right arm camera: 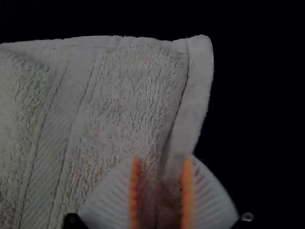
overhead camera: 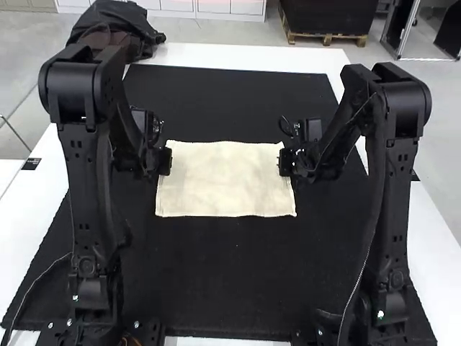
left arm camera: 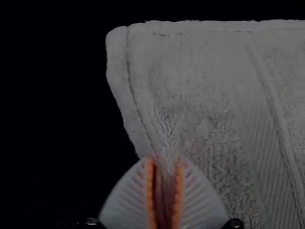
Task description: Fold the towel.
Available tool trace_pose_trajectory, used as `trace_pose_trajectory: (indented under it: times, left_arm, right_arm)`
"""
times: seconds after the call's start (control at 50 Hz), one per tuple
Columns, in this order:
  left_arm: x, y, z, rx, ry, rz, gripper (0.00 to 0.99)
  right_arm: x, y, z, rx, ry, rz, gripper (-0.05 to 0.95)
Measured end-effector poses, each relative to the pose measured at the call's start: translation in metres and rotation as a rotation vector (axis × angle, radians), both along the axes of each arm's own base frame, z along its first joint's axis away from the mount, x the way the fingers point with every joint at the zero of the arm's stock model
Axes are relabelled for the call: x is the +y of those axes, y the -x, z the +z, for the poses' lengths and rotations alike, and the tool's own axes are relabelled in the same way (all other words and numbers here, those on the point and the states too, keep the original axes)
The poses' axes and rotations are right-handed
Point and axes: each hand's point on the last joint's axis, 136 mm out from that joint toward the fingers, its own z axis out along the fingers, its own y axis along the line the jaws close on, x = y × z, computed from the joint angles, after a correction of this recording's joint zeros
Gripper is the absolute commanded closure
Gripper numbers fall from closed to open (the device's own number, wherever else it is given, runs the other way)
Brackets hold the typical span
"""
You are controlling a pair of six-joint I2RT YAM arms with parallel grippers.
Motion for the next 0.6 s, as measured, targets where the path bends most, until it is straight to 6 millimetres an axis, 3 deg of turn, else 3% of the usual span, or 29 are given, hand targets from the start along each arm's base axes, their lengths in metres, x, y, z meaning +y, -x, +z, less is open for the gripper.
trace_pose_trajectory:
  times: [0.26, 0.46, 0.6]
  left_arm:
    - [0.001, -0.002, 0.001, -0.014, -0.007, -0.015, 0.969]
    - [0.023, -0.004, 0.005, -0.031, -0.006, 0.027, 0.97]
    - [0.023, -0.006, 0.019, -0.059, 0.001, 0.019, 0.969]
  right_arm:
    - [0.001, -0.001, 0.001, -0.002, -0.02, 0.011, 0.92]
    - [-0.003, 0.0, 0.002, 0.008, -0.055, 0.03, 0.92]
    - [-0.004, 0.005, 0.01, 0.015, -0.076, 0.043, 0.92]
